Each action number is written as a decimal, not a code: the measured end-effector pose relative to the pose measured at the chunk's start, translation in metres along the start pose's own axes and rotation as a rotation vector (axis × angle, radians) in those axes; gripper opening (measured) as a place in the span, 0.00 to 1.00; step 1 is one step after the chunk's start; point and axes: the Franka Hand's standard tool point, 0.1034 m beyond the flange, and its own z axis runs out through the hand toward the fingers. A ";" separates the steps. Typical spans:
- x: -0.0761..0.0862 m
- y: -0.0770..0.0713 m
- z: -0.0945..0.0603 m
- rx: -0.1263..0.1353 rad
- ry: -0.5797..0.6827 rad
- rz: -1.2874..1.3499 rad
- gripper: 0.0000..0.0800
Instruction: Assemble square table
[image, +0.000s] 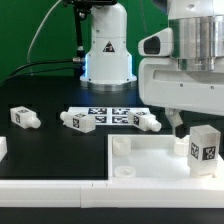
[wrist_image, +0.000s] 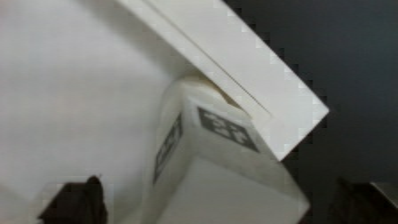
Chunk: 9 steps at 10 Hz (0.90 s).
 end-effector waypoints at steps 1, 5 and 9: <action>0.000 0.000 0.000 0.000 0.000 -0.073 0.81; 0.001 -0.004 -0.002 -0.020 0.010 -0.669 0.81; -0.001 -0.005 -0.001 -0.025 0.009 -0.770 0.52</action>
Offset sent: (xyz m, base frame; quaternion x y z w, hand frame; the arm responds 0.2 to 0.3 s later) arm 0.0038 0.0176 0.0088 0.0260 -0.0233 -0.4576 0.8885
